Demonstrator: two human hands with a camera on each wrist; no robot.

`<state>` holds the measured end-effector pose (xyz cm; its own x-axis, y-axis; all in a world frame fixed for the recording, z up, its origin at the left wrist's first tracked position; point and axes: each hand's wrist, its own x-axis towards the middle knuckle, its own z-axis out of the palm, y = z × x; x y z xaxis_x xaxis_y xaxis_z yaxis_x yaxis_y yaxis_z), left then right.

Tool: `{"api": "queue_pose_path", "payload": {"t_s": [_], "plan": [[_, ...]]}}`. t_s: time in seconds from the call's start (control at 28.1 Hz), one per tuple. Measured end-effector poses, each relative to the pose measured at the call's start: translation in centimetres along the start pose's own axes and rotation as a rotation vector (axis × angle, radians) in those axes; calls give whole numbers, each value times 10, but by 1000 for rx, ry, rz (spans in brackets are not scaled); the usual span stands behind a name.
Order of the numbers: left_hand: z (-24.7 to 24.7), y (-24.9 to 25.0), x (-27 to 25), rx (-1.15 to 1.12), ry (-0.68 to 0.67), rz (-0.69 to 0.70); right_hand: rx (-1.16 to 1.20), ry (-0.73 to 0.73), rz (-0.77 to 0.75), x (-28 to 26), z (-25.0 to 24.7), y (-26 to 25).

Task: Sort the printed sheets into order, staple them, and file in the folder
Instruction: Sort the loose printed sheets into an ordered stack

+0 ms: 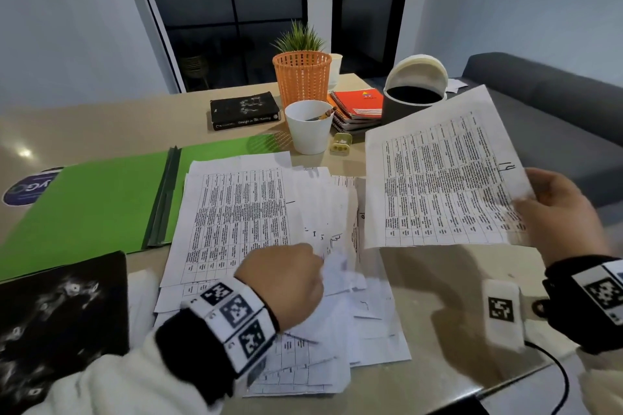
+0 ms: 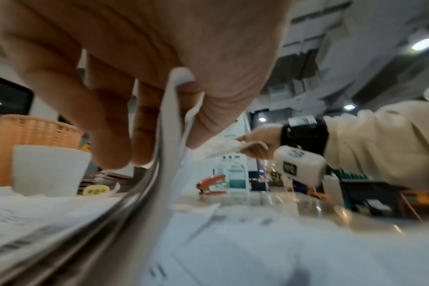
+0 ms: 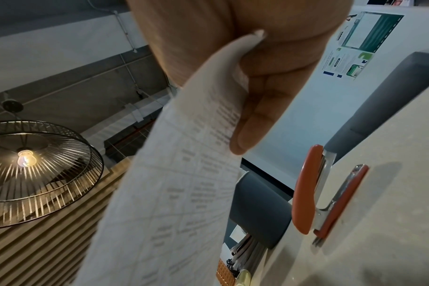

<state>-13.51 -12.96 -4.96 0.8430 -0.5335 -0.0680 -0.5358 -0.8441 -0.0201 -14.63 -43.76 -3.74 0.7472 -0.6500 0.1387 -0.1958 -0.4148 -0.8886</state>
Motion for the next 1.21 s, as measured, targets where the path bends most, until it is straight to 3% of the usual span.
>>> {"api": "queue_pose_path", "payload": {"t_s": [0.32,0.61,0.78,1.0,1.21], "plan": [[-32,-41,-6,-285,131,-136,26,-57,-18,-3,11,2],[-29,-48,-4,-342,493,67,24,-53,-19,-3,15,8],[-26,-39,-4,-342,389,117,23,-39,-28,-6,13,1],[-26,-34,-3,-350,381,27,61,-55,-24,-12,10,-4],[-47,-29,3,-370,621,92,-58,-139,1,-9,14,5]]}}
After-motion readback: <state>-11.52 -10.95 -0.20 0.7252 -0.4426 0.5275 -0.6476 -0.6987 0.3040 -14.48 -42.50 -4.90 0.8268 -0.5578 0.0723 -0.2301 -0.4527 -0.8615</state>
